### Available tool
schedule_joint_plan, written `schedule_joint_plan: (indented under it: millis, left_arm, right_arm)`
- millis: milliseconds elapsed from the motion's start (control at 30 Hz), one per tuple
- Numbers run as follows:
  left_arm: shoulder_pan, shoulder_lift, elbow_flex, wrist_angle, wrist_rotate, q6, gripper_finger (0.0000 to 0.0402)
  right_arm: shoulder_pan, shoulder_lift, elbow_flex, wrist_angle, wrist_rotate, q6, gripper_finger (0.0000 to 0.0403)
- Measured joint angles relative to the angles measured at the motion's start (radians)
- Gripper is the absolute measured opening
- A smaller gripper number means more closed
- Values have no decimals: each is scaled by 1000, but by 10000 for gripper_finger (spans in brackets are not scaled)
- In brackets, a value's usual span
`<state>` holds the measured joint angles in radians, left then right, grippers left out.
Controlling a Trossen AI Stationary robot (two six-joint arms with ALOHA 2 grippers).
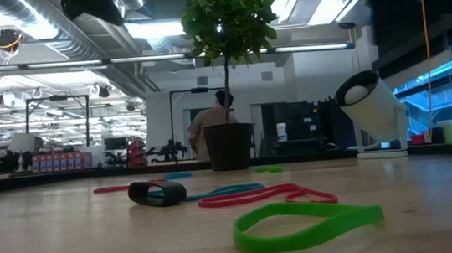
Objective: Pick and place rubber bands into bin
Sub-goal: Put the bottom right red rubber band into the gray bin
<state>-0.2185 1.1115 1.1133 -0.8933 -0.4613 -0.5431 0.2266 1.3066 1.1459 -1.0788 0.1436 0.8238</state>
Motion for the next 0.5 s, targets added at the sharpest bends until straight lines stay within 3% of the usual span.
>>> schedule_joint_plan:
  millis: [167,300,500]
  left_arm:
    - [-4,-61,-8,-16,21,131,2]
    - [-1,-154,-97,0,61,218,1]
    - [-4,-332,-258,6,83,220,1]
  right_arm:
    - [200,29,-22,3,16,411,2]
    - [318,110,-23,3,38,707,1]
    - [384,299,-24,8,-33,889,1]
